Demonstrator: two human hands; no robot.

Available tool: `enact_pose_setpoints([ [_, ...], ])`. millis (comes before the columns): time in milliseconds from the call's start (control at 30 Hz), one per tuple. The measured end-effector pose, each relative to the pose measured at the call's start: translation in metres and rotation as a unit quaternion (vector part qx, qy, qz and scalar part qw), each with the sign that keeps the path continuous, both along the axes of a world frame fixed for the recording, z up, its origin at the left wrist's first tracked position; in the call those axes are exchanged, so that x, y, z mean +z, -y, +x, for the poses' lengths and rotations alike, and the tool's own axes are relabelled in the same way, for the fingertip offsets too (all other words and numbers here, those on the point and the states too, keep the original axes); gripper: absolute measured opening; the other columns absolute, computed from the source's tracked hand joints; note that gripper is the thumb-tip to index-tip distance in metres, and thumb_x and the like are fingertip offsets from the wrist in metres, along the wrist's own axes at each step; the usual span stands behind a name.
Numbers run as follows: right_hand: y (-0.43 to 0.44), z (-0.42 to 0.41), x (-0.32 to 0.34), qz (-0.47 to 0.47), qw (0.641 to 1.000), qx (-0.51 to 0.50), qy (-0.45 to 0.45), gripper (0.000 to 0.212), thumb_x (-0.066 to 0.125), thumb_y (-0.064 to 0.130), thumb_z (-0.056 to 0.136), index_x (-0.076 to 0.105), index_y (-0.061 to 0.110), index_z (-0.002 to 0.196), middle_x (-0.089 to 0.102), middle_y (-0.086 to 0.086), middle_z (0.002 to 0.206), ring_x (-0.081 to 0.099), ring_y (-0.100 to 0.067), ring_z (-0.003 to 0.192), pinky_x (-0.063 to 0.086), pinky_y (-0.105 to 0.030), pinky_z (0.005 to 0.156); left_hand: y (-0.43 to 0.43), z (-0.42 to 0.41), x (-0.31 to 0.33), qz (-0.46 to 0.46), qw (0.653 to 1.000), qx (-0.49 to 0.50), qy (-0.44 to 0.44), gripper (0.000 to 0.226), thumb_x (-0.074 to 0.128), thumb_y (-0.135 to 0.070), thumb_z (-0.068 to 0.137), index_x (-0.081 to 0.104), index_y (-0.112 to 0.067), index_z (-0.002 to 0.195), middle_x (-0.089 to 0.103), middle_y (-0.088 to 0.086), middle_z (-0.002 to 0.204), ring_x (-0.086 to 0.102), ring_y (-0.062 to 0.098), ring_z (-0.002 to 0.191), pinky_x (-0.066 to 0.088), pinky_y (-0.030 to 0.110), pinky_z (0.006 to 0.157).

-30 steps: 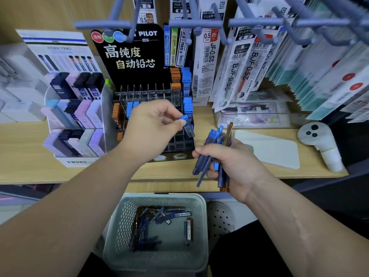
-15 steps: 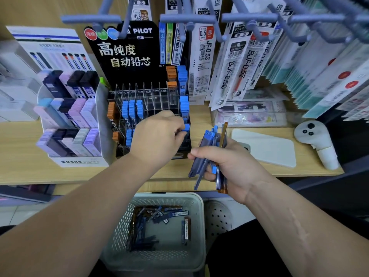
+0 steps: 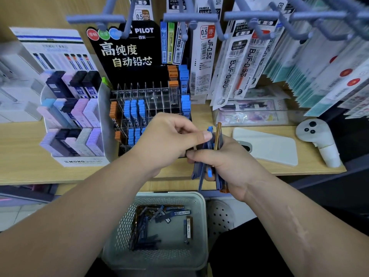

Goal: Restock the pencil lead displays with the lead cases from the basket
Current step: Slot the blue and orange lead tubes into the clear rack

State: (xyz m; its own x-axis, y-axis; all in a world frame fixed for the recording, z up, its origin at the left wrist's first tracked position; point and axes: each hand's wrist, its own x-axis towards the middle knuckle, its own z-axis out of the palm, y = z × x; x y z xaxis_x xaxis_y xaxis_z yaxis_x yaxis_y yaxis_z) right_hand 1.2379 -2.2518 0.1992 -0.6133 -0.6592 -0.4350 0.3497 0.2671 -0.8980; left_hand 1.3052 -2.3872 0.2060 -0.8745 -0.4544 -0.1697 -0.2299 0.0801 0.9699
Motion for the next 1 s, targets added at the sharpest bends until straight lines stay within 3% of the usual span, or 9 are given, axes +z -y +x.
enact_pose_setpoints([
  [100,-0.001,0.0,0.001,-0.004,1.0,0.006,-0.004,0.023,0.081,0.013,0.08,0.07,0.013,0.1,0.076,0.0,0.077,0.068,-0.012,0.074,0.049,-0.039,0.073,0.002,0.001,0.002,0.018,1.0,0.0,-0.003,0.018,0.076,-0.016,0.085,0.072,0.001,0.079,0.062,0.02,0.06,0.062,0.02,0.047,0.046,0.022,0.047],
  [167,-0.002,-0.001,0.002,-0.01,1.0,0.008,0.002,0.019,0.08,0.018,0.081,0.069,0.015,0.096,0.075,0.003,0.075,0.067,-0.01,0.07,0.048,-0.033,0.066,0.003,0.002,0.003,0.029,1.0,0.0,0.003,0.018,0.072,-0.016,0.089,0.072,0.0,0.08,0.062,0.012,0.057,0.059,0.017,0.047,0.044,0.022,0.045],
  [267,-0.002,-0.003,0.003,-0.028,0.999,-0.003,0.028,0.029,0.087,0.029,0.072,0.064,0.016,0.086,0.072,-0.006,0.081,0.061,-0.019,0.066,0.042,-0.024,0.049,0.006,0.002,0.005,0.04,0.999,0.022,0.017,0.017,0.064,-0.015,0.095,0.072,-0.007,0.082,0.064,0.008,0.058,0.057,0.018,0.051,0.04,0.027,0.045],
  [333,-0.003,-0.005,0.002,-0.017,0.999,-0.011,0.032,0.037,0.088,0.033,0.066,0.062,0.017,0.086,0.069,-0.012,0.088,0.06,-0.021,0.07,0.043,-0.023,0.048,0.011,0.001,0.005,0.079,0.995,0.065,0.007,0.015,0.061,-0.009,0.095,0.071,-0.007,0.085,0.066,0.006,0.061,0.057,0.019,0.053,0.041,0.029,0.045],
  [500,-0.004,-0.005,0.0,-0.031,0.996,-0.028,0.073,0.024,0.079,0.012,0.082,0.058,0.014,0.091,0.066,-0.017,0.086,0.05,-0.01,0.046,0.038,-0.024,0.044,0.021,0.002,0.006,0.086,0.994,0.074,0.004,0.012,0.06,-0.006,0.096,0.07,-0.004,0.09,0.071,0.012,0.072,0.063,0.019,0.057,0.051,0.028,0.051],
  [600,-0.003,-0.005,0.002,-0.048,0.992,-0.051,0.107,0.022,0.076,0.007,0.085,0.055,0.014,0.086,0.064,-0.006,0.068,0.048,-0.007,0.042,0.032,-0.024,0.046,0.019,0.002,0.005,0.098,0.992,0.081,-0.004,0.012,0.06,-0.005,0.096,0.07,-0.003,0.09,0.07,0.012,0.071,0.065,0.019,0.059,0.054,0.027,0.054],
  [667,-0.002,-0.005,0.0,-0.045,0.991,-0.059,0.107,0.02,0.076,0.009,0.085,0.057,0.014,0.082,0.064,-0.006,0.07,0.046,-0.009,0.044,0.032,-0.023,0.045,0.017,0.001,0.003,0.094,0.991,0.094,-0.009,0.013,0.059,-0.005,0.096,0.07,-0.003,0.089,0.07,0.01,0.069,0.065,0.019,0.059,0.054,0.028,0.055],
  [833,-0.001,-0.006,-0.001,-0.031,0.991,-0.08,0.103,0.017,0.077,0.012,0.085,0.062,0.013,0.08,0.066,-0.011,0.076,0.041,-0.011,0.048,0.034,-0.022,0.044,0.027,-0.002,0.002,0.018,0.992,0.117,-0.042,0.015,0.056,-0.003,0.098,0.07,-0.001,0.093,0.071,0.015,0.076,0.067,0.02,0.061,0.058,0.032,0.06],
  [1000,-0.003,-0.008,-0.002,-0.003,0.99,-0.119,0.074,0.02,0.075,0.009,0.088,0.061,0.012,0.074,0.065,-0.007,0.071,0.046,-0.009,0.045,0.035,-0.022,0.042,0.038,0.001,0.001,-0.155,0.983,0.086,-0.044,0.015,0.063,-0.008,0.096,0.073,-0.016,0.088,0.073,0.002,0.07,0.072,0.014,0.065,0.06,0.028,0.062],
])
